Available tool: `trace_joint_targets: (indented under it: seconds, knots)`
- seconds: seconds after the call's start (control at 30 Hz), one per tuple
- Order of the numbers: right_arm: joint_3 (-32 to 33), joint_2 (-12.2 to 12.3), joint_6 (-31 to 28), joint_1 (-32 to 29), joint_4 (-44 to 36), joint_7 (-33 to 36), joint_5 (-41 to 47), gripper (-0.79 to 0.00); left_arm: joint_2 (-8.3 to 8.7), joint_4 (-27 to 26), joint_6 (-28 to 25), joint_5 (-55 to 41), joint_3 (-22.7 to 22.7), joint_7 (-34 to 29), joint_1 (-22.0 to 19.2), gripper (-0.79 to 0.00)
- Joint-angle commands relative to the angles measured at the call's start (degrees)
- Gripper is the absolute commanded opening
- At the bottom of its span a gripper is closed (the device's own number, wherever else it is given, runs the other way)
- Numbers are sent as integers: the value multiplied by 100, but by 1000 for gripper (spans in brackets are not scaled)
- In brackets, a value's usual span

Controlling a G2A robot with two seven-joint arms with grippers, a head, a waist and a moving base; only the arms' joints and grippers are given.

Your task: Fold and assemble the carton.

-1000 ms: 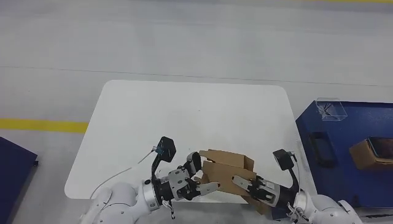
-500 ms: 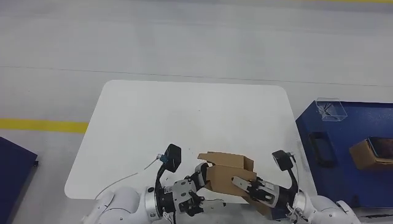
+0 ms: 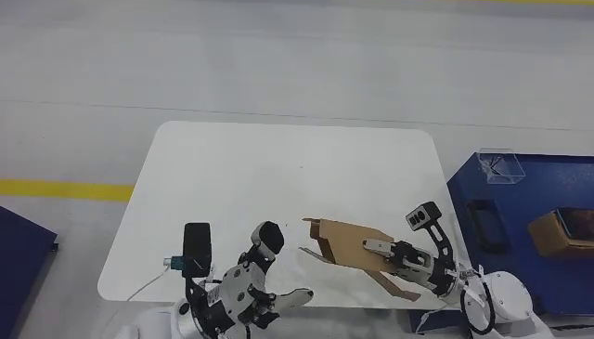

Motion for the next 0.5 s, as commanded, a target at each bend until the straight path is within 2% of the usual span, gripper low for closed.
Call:
trace_joint_targets:
  seconds: [0.0, 0.2, 0.37, 0.47]
  knots:
    - [-88, -4, 403, 229, 240, 220, 387, -785, 13, -98, -38, 141, 67, -149, 116, 0]
    - [-537, -34, 826, 762, 789, 494, 447, -785, -3, -31, -62, 1155, 544, -178, 101, 0]
    - [-801, -62, 696, 944, 994, 585, 289, -785, -65, 231, 265, 1529, 989, -280, -289, 0]
    - [-829, -62, 622, 963, 1031, 690, 260, -785, -104, 379, 539, 1419, 1162, -426, -512, 0]
